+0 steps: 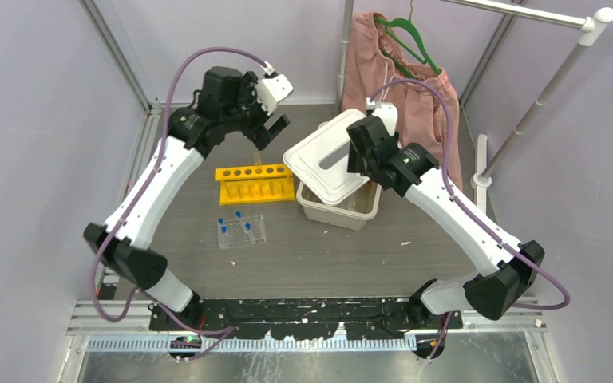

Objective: Organize the chemistry lab equipment

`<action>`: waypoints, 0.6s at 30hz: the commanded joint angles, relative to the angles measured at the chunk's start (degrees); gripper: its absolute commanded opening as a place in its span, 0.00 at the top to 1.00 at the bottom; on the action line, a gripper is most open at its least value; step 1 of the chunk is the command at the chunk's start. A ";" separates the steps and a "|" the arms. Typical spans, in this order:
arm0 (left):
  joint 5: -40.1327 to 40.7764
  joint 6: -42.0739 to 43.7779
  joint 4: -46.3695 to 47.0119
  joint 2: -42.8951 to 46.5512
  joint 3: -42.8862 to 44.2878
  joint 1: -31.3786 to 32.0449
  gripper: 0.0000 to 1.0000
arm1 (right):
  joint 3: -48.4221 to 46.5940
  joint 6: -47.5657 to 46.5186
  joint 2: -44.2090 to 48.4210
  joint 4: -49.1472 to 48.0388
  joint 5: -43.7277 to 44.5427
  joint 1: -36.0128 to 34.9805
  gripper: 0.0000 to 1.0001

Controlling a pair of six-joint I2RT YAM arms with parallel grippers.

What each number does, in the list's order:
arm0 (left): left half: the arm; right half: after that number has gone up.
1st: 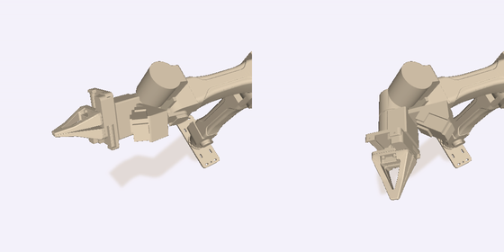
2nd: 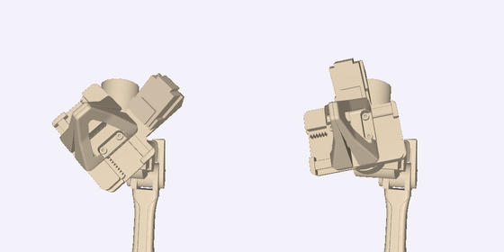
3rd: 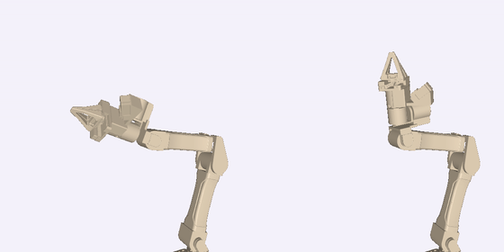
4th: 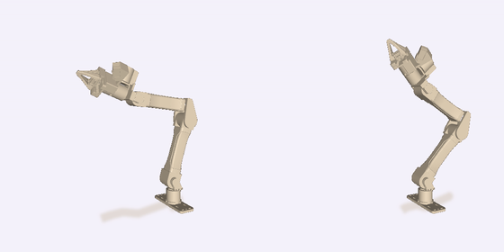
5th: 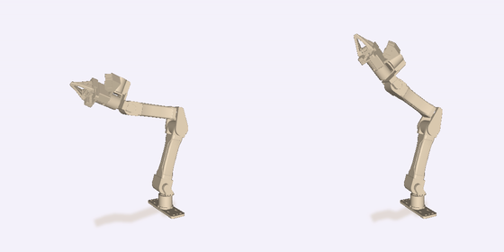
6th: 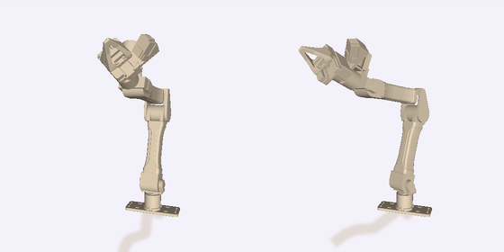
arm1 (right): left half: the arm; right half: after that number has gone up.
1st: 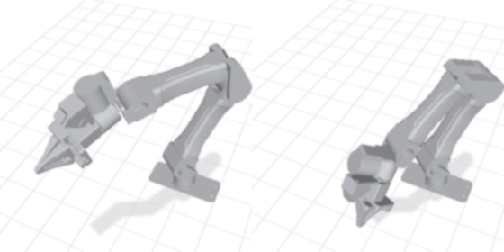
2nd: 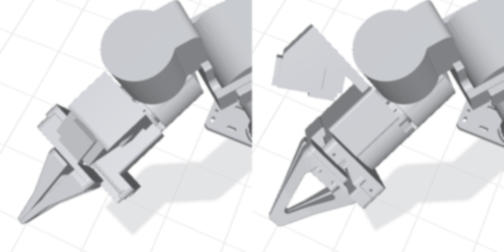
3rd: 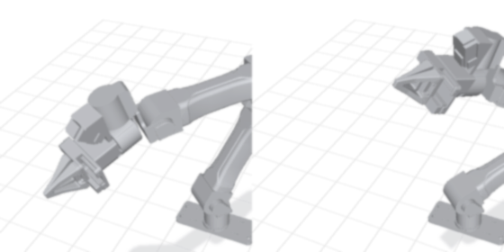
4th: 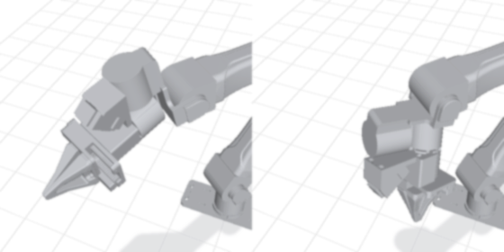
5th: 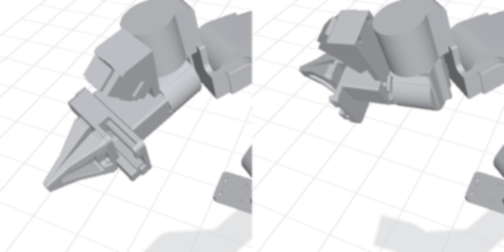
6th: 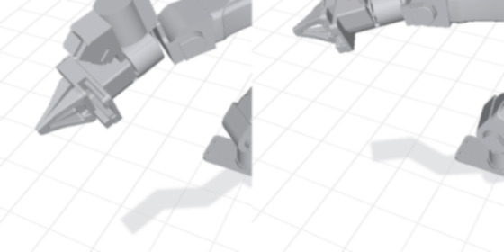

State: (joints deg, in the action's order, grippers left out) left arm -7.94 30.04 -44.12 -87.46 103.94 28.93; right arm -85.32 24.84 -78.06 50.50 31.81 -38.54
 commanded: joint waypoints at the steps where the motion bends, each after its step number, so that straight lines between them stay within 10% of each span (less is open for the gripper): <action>1: 0.78 -13.98 1.17 -6.58 4.23 0.25 0.09 | 3.32 16.95 3.22 0.29 -1.06 4.65 0.41; 18: -2.90 -26.01 8.19 -22.37 9.88 0.16 0.13 | 6.39 24.01 -2.55 -3.46 -5.67 11.62 0.41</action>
State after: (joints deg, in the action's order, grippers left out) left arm -8.84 6.94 -39.75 -109.45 111.09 28.93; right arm -77.89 46.33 -79.20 48.25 26.22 -27.18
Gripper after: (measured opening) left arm 0.879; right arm 0.592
